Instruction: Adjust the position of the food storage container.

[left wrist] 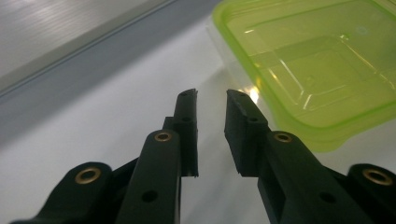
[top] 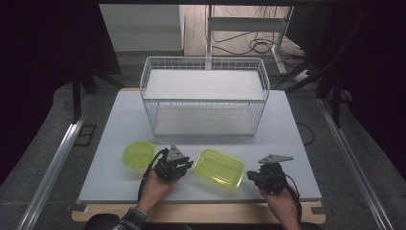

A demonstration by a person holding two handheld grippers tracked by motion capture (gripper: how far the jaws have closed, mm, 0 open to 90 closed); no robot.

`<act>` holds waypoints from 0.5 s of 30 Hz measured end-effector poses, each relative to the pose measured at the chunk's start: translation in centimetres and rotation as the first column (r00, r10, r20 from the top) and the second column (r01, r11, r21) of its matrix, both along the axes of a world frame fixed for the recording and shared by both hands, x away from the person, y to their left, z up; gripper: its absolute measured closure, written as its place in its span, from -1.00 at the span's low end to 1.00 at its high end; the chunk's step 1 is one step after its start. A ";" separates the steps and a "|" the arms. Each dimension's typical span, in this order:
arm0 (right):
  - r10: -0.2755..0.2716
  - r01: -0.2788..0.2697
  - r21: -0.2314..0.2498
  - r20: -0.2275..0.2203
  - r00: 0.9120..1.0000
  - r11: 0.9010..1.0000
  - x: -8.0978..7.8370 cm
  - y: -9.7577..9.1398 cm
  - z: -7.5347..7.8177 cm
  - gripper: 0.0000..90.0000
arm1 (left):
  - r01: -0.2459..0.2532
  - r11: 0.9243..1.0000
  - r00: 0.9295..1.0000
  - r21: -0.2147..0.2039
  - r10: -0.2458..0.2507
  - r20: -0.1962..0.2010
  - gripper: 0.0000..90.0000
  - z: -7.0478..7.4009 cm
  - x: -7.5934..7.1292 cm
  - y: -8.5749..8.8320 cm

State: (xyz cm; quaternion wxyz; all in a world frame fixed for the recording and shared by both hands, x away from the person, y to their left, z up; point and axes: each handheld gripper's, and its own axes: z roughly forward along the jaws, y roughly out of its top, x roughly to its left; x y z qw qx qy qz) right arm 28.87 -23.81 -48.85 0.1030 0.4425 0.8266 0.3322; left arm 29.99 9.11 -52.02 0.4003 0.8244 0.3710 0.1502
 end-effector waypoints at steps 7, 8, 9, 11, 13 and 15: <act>0.014 -0.014 -0.044 -0.003 1.000 0.999 1.8 1.4 -0.5 0.93 | 0.009 1.000 0.999 -0.004 -0.009 -0.037 0.69 0.1 -0.9 0.7; 0.019 -0.019 -0.045 -0.005 1.000 0.999 2.1 1.7 -0.5 0.93 | 0.010 1.000 0.999 -0.009 -0.011 -0.043 0.69 0.2 -1.1 0.7; 0.023 -0.023 -0.044 -0.006 1.000 0.999 2.4 2.0 -0.6 0.93 | 0.013 1.000 0.999 -0.011 -0.014 -0.046 0.69 0.2 -1.2 0.8; 0.029 -0.030 -0.046 -0.019 0.999 0.998 3.1 2.3 -0.9 0.93 | 0.022 1.000 0.998 -0.016 -0.023 -0.052 0.68 0.3 -1.6 0.9; 0.036 -0.037 -0.047 -0.025 0.999 0.998 3.7 2.6 -1.1 0.93 | 0.022 1.000 0.998 -0.019 -0.023 -0.055 0.68 0.3 -1.9 0.9; 0.047 -0.048 -0.056 -0.020 0.999 0.997 4.3 2.9 -1.2 0.93 | 0.024 0.999 0.998 -0.022 -0.025 -0.061 0.68 0.3 -2.2 1.1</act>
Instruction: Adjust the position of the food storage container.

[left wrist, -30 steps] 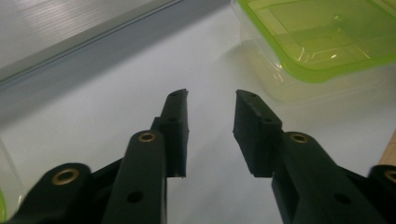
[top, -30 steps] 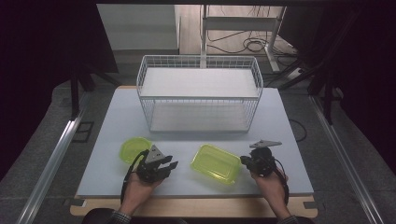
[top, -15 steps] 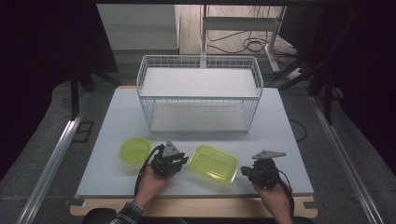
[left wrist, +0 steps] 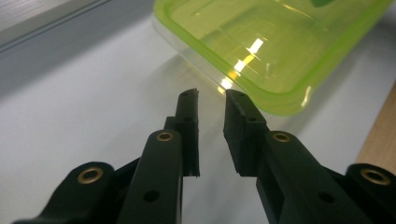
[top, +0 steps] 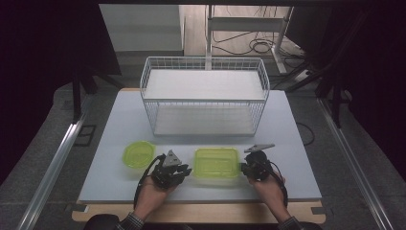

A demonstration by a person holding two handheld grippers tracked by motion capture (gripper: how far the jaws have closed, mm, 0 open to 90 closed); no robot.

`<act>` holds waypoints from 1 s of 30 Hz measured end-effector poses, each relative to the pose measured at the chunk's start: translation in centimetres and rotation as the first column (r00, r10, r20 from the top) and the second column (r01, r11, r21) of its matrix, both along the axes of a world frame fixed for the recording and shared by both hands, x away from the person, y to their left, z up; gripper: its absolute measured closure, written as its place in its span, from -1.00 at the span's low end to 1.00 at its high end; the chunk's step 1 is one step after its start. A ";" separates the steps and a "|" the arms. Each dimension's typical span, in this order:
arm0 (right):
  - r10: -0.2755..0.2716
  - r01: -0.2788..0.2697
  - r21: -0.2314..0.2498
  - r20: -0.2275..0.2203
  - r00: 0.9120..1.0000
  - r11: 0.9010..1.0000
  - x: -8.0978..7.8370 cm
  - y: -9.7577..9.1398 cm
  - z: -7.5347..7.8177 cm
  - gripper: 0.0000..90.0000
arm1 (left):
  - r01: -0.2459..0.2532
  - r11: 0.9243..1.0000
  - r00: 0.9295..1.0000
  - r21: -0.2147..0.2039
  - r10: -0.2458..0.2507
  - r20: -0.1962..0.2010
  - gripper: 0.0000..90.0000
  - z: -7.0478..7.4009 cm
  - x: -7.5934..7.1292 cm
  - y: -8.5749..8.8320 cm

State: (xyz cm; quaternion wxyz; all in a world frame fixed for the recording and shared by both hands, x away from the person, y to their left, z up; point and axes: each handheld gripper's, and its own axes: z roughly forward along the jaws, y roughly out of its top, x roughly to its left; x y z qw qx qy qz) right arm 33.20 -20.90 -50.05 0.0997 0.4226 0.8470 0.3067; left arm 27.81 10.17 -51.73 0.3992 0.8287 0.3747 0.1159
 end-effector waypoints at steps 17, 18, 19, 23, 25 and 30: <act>0.051 -0.051 -0.011 0.049 0.997 0.999 1.8 0.1 -0.5 0.87 | 0.017 1.000 1.000 -0.024 -0.017 -0.013 0.57 0.4 -3.0 1.6; 0.049 -0.048 -0.017 0.065 0.997 0.999 1.5 -0.3 -0.3 0.84 | 0.016 0.999 1.000 -0.033 -0.016 -0.008 0.54 0.5 -3.1 1.9; 0.047 -0.046 -0.021 0.077 0.996 0.999 1.3 -0.6 0.0 0.81 | 0.013 0.999 1.000 -0.039 -0.013 -0.002 0.49 0.6 -3.3 2.1; 0.053 -0.053 -0.001 0.127 0.990 0.999 -0.2 -1.8 1.1 0.59 | -0.003 0.999 1.000 -0.050 0.005 0.027 0.18 0.7 -3.9 3.2; 0.067 -0.069 0.009 0.144 0.987 0.998 -0.7 -2.1 1.5 0.47 | -0.010 0.998 0.999 -0.055 0.012 0.039 -0.06 0.6 -4.2 3.6; 0.069 -0.076 0.041 0.164 0.984 0.996 -2.0 -3.0 1.7 -0.19 | -0.009 1.000 0.999 -0.027 0.010 0.031 -0.70 0.1 -4.7 4.2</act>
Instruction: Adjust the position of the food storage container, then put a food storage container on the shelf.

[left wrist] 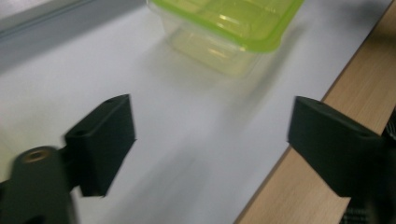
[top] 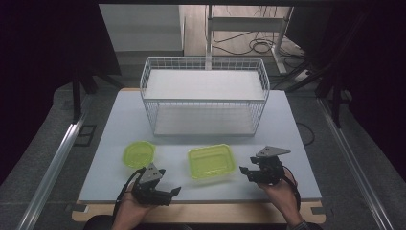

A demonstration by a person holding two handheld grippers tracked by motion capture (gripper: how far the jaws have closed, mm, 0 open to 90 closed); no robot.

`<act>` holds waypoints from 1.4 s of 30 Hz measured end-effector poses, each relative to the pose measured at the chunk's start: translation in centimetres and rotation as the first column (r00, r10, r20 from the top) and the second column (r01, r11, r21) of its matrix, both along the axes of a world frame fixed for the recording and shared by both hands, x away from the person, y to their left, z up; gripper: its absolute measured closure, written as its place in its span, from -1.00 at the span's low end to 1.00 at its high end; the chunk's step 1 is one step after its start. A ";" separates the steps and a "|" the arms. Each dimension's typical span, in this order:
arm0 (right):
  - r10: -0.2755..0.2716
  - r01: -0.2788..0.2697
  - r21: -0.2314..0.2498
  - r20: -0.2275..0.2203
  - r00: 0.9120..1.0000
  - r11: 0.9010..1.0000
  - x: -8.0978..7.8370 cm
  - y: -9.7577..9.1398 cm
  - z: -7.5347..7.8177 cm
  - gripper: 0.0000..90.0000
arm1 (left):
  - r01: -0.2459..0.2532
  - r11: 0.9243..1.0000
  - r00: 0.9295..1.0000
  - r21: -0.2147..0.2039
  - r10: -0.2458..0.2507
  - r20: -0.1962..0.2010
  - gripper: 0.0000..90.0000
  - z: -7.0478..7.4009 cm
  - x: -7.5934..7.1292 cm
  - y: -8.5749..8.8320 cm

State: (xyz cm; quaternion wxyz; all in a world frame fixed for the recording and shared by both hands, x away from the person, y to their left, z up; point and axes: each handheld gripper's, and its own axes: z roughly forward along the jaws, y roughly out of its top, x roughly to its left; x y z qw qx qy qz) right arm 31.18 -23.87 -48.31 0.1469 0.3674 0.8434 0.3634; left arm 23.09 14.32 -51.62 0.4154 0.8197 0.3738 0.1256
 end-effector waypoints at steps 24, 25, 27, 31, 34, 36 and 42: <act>0.009 0.003 0.144 -0.082 0.997 0.990 0.3 -0.5 -0.7 -0.94 | 0.038 0.998 0.992 0.054 -0.044 0.117 -0.92 -0.8 -0.7 -0.1; 0.010 0.003 0.144 -0.083 0.996 0.990 0.5 -0.4 -0.6 -0.94 | 0.040 0.998 0.992 0.052 -0.046 0.117 -0.92 -0.8 -0.7 -0.1; 0.015 -0.003 0.133 -0.086 0.996 0.991 0.7 0.0 -0.4 -0.94 | 0.044 0.998 0.992 0.046 -0.049 0.118 -0.92 -0.8 -0.6 -0.1; -0.003 0.012 0.106 -0.090 0.996 0.994 1.2 0.9 0.3 -0.68 | 0.043 0.998 0.991 0.047 -0.049 0.121 -0.92 -0.9 -0.5 0.0; 0.006 0.009 0.138 -0.110 0.994 0.990 1.9 1.1 0.6 -0.50 | 0.041 0.998 0.991 0.043 -0.047 0.125 -0.92 -0.8 -0.5 0.1; 0.011 0.009 0.157 -0.127 0.992 0.988 2.6 1.3 0.5 -0.39 | 0.041 0.998 0.991 0.040 -0.045 0.125 -0.92 -0.8 -0.4 0.1; 0.001 0.049 0.215 -0.229 0.973 0.975 4.7 1.9 -0.2 -0.06 | 0.048 0.998 0.990 0.049 -0.054 0.132 -0.91 -0.8 -0.3 0.0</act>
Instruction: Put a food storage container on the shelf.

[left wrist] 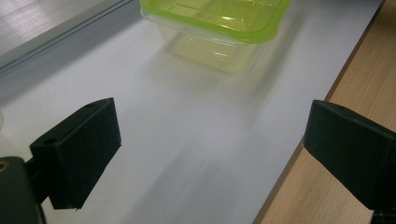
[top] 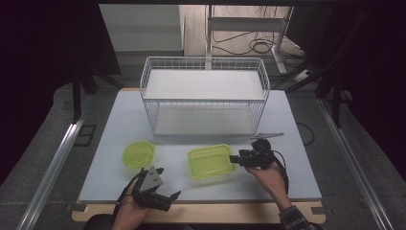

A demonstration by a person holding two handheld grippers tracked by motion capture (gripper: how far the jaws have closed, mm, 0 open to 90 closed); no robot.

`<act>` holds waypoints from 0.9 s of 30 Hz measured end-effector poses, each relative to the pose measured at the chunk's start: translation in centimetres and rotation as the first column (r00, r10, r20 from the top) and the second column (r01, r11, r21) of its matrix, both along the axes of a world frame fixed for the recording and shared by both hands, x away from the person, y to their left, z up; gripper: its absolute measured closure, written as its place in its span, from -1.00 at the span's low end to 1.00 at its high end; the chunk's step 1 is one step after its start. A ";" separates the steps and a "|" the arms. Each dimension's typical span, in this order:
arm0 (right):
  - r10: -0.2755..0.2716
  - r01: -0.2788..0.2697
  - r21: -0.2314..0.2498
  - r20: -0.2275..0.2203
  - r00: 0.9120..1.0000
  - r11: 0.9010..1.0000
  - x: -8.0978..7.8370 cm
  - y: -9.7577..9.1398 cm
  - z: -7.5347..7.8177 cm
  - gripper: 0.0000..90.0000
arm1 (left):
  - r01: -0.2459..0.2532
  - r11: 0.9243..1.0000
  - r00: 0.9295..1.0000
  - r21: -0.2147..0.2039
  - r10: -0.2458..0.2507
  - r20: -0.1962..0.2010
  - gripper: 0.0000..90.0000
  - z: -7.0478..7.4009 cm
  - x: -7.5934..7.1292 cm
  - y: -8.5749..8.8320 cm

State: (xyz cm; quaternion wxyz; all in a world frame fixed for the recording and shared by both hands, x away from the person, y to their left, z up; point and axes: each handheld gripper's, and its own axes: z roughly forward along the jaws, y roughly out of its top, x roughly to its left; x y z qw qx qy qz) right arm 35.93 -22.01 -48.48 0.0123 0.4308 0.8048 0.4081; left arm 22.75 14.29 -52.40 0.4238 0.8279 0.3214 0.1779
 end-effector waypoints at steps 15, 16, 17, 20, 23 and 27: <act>0.028 0.021 0.178 -0.269 0.963 0.984 3.0 0.1 -2.3 0.61 | 0.012 1.000 1.000 0.019 -0.012 0.003 -0.91 -0.1 0.0 -0.3; 0.029 0.028 0.193 -0.289 0.957 0.981 3.1 0.0 -2.3 0.65 | 0.012 1.000 1.000 0.020 -0.012 0.003 -0.91 -0.1 0.0 -0.3; 0.035 0.033 0.211 -0.308 0.951 0.977 3.2 -0.1 -2.3 0.70 | 0.012 1.000 1.000 0.021 -0.012 0.004 -0.91 -0.1 0.0 -0.3; 0.057 0.024 0.240 -0.325 0.944 0.970 3.1 -0.1 -2.1 0.77 | 0.010 1.000 1.000 0.022 -0.010 0.006 -0.91 -0.1 0.0 -0.2; 0.054 0.021 0.233 -0.310 0.949 0.972 2.8 0.2 -1.8 0.78 | 0.006 1.000 1.000 0.021 -0.006 0.009 -0.91 -0.1 0.0 -0.2; 0.027 0.048 0.241 -0.299 0.954 0.969 2.8 -0.1 -1.5 0.78 | -0.001 1.000 1.000 0.009 0.001 0.007 -0.91 0.0 0.1 0.0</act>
